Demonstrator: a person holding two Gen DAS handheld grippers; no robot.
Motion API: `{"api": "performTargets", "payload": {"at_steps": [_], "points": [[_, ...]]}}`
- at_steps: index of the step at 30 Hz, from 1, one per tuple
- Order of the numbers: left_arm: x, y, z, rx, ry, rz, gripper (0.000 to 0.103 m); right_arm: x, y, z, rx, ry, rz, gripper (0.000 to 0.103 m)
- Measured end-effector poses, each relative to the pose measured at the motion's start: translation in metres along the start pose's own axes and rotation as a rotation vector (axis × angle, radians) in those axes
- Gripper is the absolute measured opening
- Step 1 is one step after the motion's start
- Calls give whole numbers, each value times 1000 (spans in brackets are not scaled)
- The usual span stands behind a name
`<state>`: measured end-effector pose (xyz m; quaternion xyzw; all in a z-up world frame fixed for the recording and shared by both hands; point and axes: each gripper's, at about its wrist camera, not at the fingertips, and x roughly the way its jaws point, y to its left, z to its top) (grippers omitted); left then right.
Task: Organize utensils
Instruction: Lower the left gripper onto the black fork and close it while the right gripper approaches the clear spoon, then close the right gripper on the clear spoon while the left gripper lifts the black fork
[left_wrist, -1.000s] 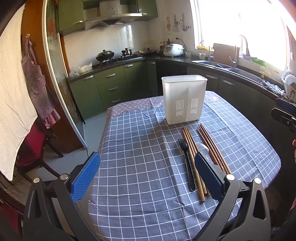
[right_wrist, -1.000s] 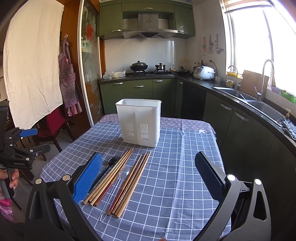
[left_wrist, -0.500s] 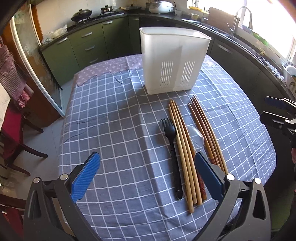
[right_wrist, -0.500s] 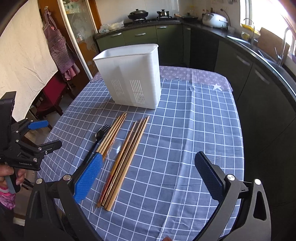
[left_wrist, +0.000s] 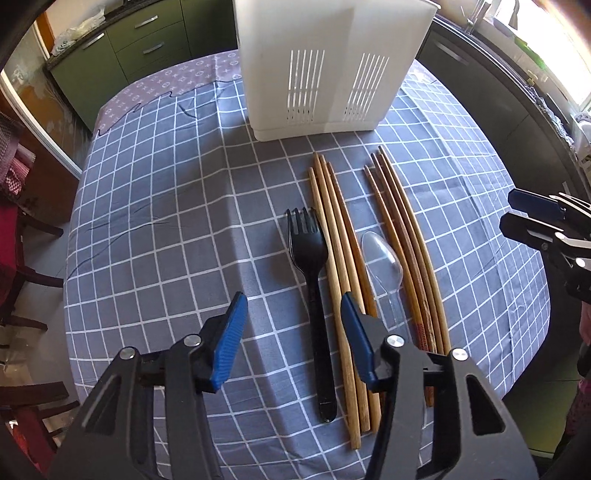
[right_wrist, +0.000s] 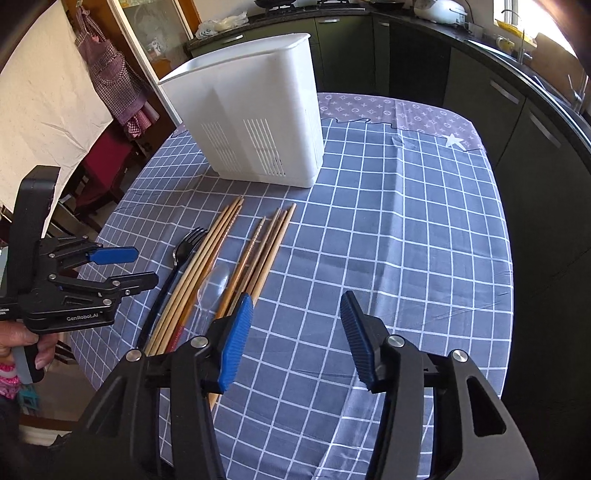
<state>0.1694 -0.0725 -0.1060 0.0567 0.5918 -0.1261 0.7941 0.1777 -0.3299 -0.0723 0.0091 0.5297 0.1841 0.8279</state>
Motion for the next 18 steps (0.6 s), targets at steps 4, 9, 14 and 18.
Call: {"api": "performTargets", "payload": {"at_steps": [4, 9, 14, 18], "points": [[11, -2, 2, -8, 37, -15, 35, 5, -5, 1, 21, 6, 40, 54], [19, -5, 7, -4, 53, -2, 21, 0, -4, 4, -5, -24, -40, 65], [31, -14, 15, 5, 69, 9, 12, 1, 3, 3, -37, -14, -83, 56], [39, -21, 19, 1, 75, 13, 12, 8, 7, 4, -51, 11, -80, 53]]}}
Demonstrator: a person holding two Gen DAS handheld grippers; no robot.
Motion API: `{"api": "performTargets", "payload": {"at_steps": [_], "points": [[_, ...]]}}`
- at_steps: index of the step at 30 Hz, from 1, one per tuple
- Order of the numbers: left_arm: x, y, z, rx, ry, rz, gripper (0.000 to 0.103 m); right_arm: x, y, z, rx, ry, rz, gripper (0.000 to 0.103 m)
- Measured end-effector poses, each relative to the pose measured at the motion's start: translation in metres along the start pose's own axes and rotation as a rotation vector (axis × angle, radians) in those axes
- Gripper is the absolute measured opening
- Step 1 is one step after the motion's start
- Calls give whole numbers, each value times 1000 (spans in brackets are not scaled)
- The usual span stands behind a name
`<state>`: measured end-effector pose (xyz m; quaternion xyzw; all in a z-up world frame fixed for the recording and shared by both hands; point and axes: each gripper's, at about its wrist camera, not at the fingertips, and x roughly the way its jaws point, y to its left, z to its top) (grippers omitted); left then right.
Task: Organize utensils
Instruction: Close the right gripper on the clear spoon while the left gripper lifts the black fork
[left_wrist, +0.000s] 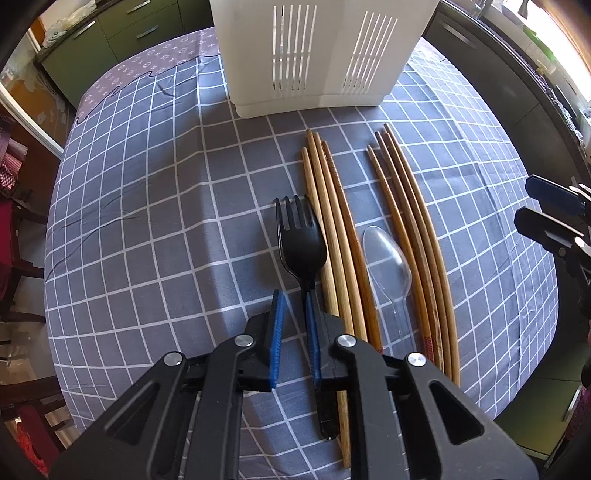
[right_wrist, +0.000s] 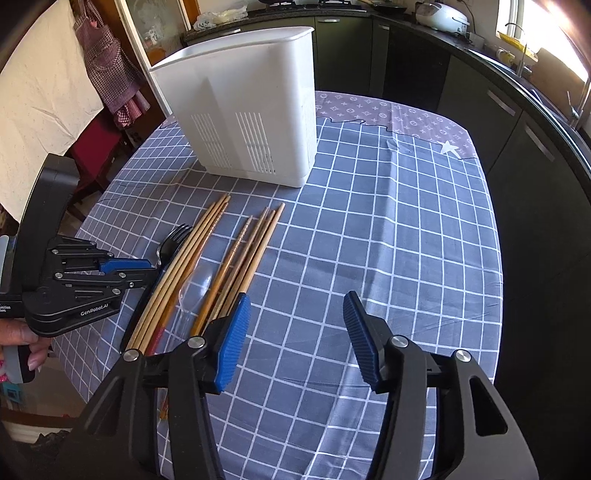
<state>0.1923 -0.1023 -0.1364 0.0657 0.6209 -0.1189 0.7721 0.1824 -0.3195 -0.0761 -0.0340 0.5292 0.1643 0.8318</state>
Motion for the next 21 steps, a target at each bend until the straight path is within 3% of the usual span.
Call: {"api": "performTargets", "payload": {"at_steps": [3, 6, 21], "points": [[-3, 3, -1, -19, -2, -42, 12, 6, 3, -1, -2, 16, 24, 53], [-9, 2, 3, -11, -22, -32, 12, 10, 5, -2, -5, 22, 32, 53], [14, -9, 14, 9, 28, 8, 13, 10, 6, -4, -16, 35, 35, 53]]}}
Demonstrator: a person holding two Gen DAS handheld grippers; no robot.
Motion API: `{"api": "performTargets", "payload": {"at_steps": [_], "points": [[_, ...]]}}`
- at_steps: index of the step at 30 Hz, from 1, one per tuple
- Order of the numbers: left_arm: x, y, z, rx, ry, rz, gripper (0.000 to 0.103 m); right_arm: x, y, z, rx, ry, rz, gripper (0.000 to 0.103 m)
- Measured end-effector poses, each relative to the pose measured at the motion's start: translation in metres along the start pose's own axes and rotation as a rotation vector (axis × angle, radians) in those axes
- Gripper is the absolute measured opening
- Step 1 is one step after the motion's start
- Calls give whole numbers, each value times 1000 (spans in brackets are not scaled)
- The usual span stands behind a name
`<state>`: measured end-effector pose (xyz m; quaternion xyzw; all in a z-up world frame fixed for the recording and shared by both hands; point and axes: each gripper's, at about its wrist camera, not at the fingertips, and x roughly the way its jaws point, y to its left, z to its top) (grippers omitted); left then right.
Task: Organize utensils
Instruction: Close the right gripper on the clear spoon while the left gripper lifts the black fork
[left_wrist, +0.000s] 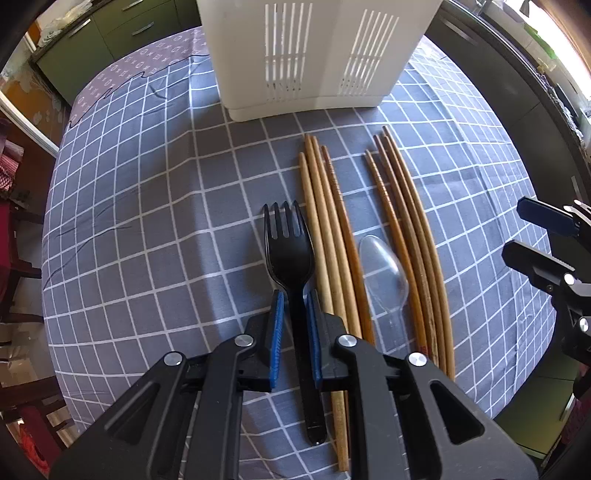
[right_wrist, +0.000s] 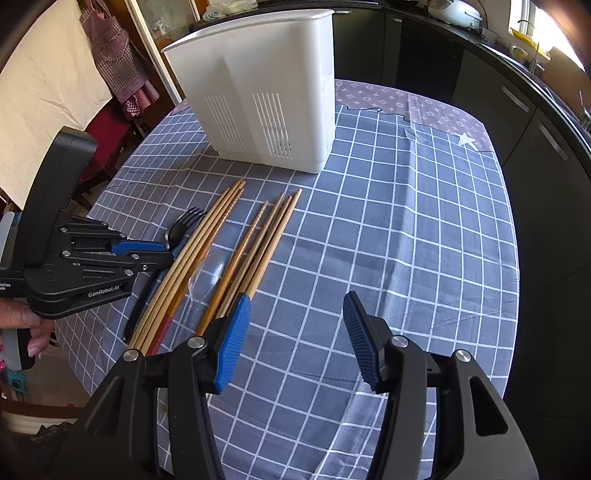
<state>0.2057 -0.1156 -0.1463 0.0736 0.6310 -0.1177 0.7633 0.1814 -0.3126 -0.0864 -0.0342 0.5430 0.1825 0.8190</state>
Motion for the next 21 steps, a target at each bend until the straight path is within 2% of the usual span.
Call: {"api": "performTargets", "payload": {"at_steps": [5, 7, 9, 11, 13, 19, 21], "points": [[0, 27, -3, -22, -6, -1, 10, 2, 6, -1, -13, 16, 1, 53], [-5, 33, -5, -38, -37, -10, 9, 5, 13, 0, -20, 31, 13, 53], [-15, 37, -6, -40, -86, -13, 9, 12, 24, 1, -33, 55, 23, 48], [-27, 41, -7, -43, -134, -23, 9, 21, 36, 0, -41, 92, 48, 33], [-38, 45, -9, -45, -172, -27, 9, 29, 48, 0, -51, 129, 65, 26], [-75, 48, -29, -19, -284, -1, 9, 44, 75, 4, -52, 183, 86, 25], [-82, 53, -35, -9, -300, -2, 9, 48, 82, 5, -52, 197, 82, 24]]}}
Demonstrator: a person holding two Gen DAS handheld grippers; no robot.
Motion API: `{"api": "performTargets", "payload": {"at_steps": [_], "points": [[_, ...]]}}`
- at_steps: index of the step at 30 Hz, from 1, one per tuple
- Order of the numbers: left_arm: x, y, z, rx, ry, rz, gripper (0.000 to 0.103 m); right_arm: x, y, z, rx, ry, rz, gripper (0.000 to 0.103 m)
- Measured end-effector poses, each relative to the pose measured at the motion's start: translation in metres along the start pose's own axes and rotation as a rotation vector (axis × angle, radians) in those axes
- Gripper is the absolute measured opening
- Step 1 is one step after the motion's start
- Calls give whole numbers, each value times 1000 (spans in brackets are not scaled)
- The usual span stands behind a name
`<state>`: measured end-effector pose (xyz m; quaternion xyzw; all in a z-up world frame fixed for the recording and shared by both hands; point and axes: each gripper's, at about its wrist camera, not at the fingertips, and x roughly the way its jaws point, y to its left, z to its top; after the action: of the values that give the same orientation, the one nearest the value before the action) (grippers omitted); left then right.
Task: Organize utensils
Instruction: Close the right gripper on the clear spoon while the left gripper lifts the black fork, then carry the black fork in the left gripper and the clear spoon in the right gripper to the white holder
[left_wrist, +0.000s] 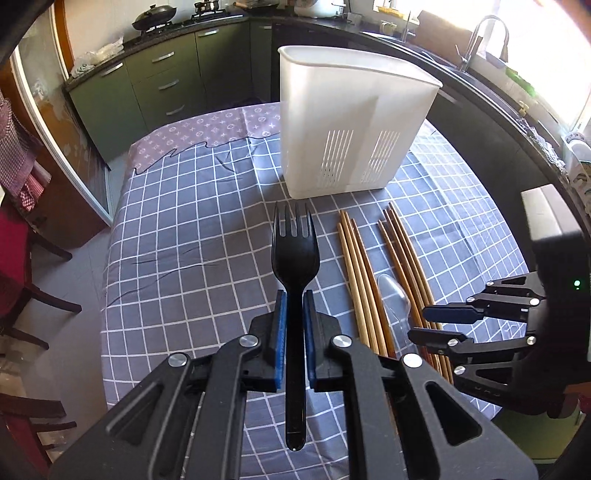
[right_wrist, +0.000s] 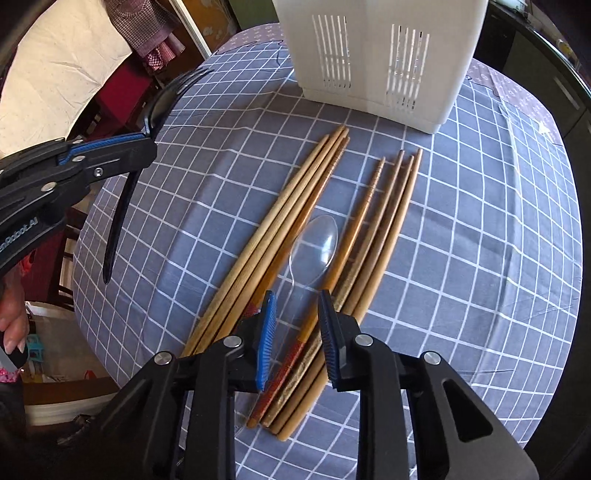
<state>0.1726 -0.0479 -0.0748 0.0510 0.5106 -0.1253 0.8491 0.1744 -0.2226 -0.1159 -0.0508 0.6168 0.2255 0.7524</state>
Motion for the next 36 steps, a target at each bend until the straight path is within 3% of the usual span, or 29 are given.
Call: {"api": "performTargets", "payload": {"at_steps": [5, 14, 19, 24, 30, 36], "points": [[-10, 3, -5, 6, -17, -14, 9, 10, 8, 3, 13, 32, -41, 14], [-17, 5, -9, 19, -27, -30, 9, 24, 29, 12, -5, 89, -129, 15], [-21, 5, -11, 26, -40, -27, 9, 27, 40, 11, -20, 61, -163, 15], [-29, 5, -12, 23, -53, -34, 9, 19, 39, 2, 27, -12, -85, 10], [-57, 6, -3, 11, -112, -56, 9, -33, 36, -6, 45, -194, 37, 9], [-99, 0, 40, -19, -278, -125, 9, -106, 16, -10, 40, -386, 96, 9]]}}
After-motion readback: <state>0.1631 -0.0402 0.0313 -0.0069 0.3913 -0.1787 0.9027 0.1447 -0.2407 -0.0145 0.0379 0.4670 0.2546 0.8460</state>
